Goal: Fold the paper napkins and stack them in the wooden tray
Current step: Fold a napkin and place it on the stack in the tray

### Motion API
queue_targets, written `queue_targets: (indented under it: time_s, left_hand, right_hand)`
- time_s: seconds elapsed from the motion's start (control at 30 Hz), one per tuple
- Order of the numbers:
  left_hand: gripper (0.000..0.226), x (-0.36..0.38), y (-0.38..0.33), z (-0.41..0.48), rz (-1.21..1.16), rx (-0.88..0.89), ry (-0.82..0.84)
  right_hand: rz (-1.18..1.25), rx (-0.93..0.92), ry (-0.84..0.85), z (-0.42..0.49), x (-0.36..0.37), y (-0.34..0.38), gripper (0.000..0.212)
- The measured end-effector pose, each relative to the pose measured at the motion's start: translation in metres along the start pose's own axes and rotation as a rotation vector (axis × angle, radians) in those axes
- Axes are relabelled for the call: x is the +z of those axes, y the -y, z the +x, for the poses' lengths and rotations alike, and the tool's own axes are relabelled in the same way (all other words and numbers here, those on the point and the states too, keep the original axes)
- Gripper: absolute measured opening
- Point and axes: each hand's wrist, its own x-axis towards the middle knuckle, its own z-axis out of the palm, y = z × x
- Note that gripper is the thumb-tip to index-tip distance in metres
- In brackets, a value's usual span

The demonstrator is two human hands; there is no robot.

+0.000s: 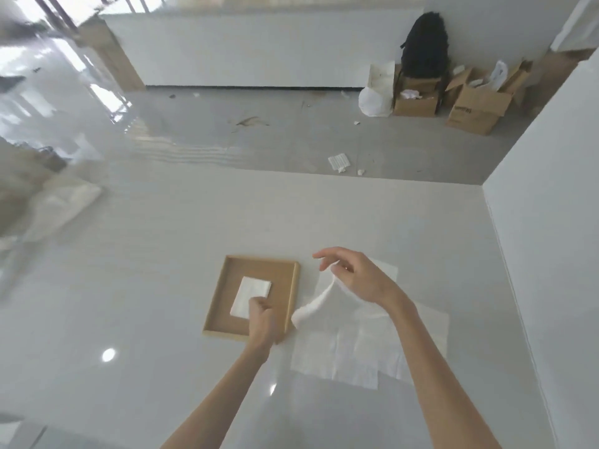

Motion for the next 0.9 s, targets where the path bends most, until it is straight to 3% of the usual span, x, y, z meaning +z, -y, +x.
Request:
queue_targets:
  time_s: [0.07, 0.17, 0.27, 0.37, 0.43, 0.53, 0.6, 0.7, 0.8, 0.9]
  left_hand:
    - [0.038, -0.023, -0.006, 0.003, 0.003, 0.119, 0.067]
    - [0.042, -0.036, -0.026, 0.007, 0.222, 0.164, 0.369]
    - [0.048, -0.050, -0.047, -0.010, 0.376, 0.266, 0.549]
    - [0.080, -0.074, -0.044, -0.018, 0.085, 0.085, 0.905]
    - [0.083, -0.096, -0.040, -0.015, -0.071, 0.033, 1.099]
    - [0.059, -0.119, -0.051, -0.018, -0.150, 0.086, 1.118]
    - [0.053, -0.134, -0.056, -0.018, -0.267, 0.107, 1.130]
    - [0.050, -0.158, -0.060, -0.013, -0.383, 0.084, 1.099]
    - [0.034, -0.176, -0.061, -0.007, -0.413, 0.065, 0.998]
    - [0.034, -0.197, -0.060, 0.000, -0.424, 0.054, 0.883]
  right_hand:
    - [-0.040, -0.036, 0.097, 0.004, 0.017, 0.024, 0.048]
    - [-0.052, -0.064, 0.212, 0.005, 0.035, 0.061, 0.050]
    - [0.001, -0.071, 0.288, 0.004, 0.044, 0.091, 0.056]
    - [0.047, -0.055, 0.322, 0.004, 0.046, 0.113, 0.056]
    - [0.066, -0.040, 0.287, 0.003, 0.048, 0.121, 0.055]
    - [0.256, -0.026, 0.136, -0.001, 0.054, 0.117, 0.048]
    - [0.629, 0.031, 0.016, -0.007, 0.061, 0.100, 0.048]
    - [1.208, 0.190, -0.075, -0.017, 0.101, 0.053, 0.088]
    - [1.358, 0.361, -0.119, -0.023, 0.170, 0.015, 0.110]
    - [1.282, 0.389, -0.055, -0.020, 0.221, 0.029, 0.098]
